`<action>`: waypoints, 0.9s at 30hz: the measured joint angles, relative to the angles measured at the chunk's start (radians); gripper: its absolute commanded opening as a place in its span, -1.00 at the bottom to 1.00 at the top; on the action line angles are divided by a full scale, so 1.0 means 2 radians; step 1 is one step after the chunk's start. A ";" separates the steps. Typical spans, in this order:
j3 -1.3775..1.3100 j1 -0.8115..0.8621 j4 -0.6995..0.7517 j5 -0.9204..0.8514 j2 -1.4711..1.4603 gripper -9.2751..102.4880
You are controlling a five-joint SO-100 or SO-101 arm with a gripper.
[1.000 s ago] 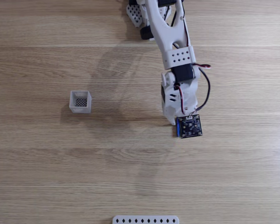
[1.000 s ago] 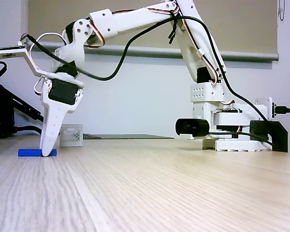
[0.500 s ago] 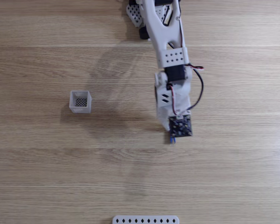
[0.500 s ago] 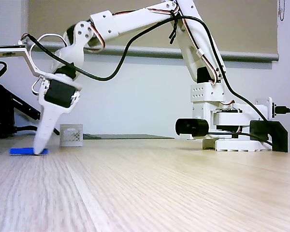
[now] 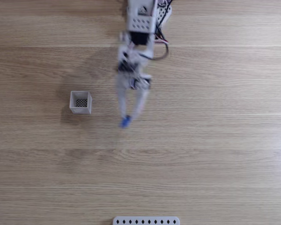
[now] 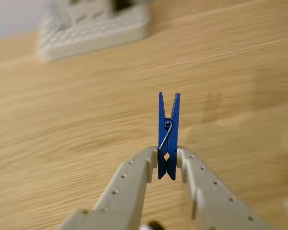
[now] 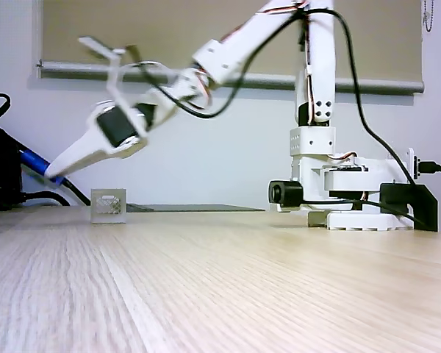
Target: Grasp a peg and put it in the crate.
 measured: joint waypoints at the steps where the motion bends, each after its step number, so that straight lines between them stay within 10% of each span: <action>1: 0.021 0.021 -0.025 -0.001 0.008 -0.84; 10: 0.085 0.124 -0.163 -0.005 0.020 -0.84; 27: 0.050 0.163 -0.177 -0.005 -0.100 -0.80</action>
